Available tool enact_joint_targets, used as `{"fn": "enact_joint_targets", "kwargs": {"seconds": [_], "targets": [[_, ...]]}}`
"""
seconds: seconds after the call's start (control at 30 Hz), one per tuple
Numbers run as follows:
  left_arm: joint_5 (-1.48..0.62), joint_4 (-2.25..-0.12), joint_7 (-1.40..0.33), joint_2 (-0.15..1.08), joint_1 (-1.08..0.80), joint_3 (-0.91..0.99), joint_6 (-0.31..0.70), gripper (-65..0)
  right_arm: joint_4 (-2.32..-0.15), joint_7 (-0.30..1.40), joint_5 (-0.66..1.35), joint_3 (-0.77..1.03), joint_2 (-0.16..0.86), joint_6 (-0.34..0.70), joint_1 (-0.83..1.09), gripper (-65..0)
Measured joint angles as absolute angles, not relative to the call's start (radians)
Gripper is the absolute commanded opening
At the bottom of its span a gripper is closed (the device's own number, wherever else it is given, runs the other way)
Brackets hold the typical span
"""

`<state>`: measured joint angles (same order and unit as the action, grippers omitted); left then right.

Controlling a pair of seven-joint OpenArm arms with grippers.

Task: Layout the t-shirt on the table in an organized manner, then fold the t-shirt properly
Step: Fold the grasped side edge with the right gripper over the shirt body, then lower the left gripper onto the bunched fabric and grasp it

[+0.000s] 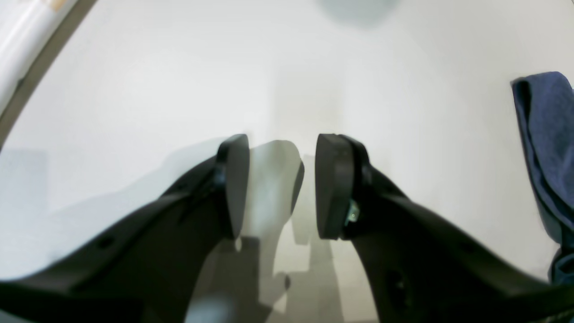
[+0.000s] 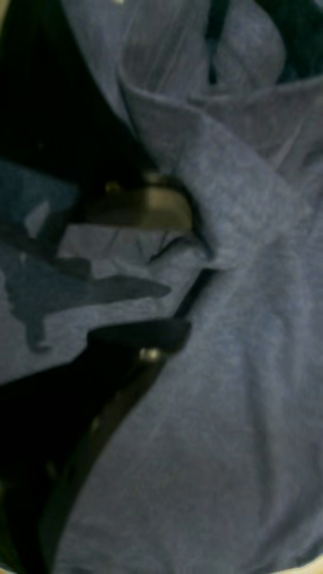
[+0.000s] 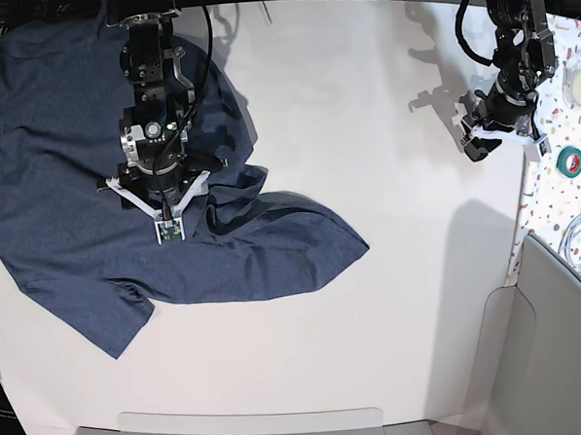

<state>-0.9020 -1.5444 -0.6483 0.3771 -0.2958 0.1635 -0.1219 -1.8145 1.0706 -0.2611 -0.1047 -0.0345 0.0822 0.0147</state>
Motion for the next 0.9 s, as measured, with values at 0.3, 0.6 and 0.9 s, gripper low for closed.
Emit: {"fn": "enact_joint_targets", "kwargs": {"seconds": [0.3,0.6,0.9], "targets": [[-0.905,-1.637,-0.831,0.362,-0.286,0.137,-0.13,-40.2,-1.999,1.063,-0.258,-0.055,-0.047,0.079,0.054,-28.6],[-0.913,-1.729,-0.892,0.347,-0.243,-0.127,-0.122,-40.2,-2.013,1.061,-0.264,0.193,-0.065,0.078,0.085,-28.8],[-0.91,-1.734,-0.978,0.341,-0.131,-0.306,-0.127,-40.1,-2.011,1.063,-0.264,0.257,-0.056,0.078,0.171,-28.9]]}}
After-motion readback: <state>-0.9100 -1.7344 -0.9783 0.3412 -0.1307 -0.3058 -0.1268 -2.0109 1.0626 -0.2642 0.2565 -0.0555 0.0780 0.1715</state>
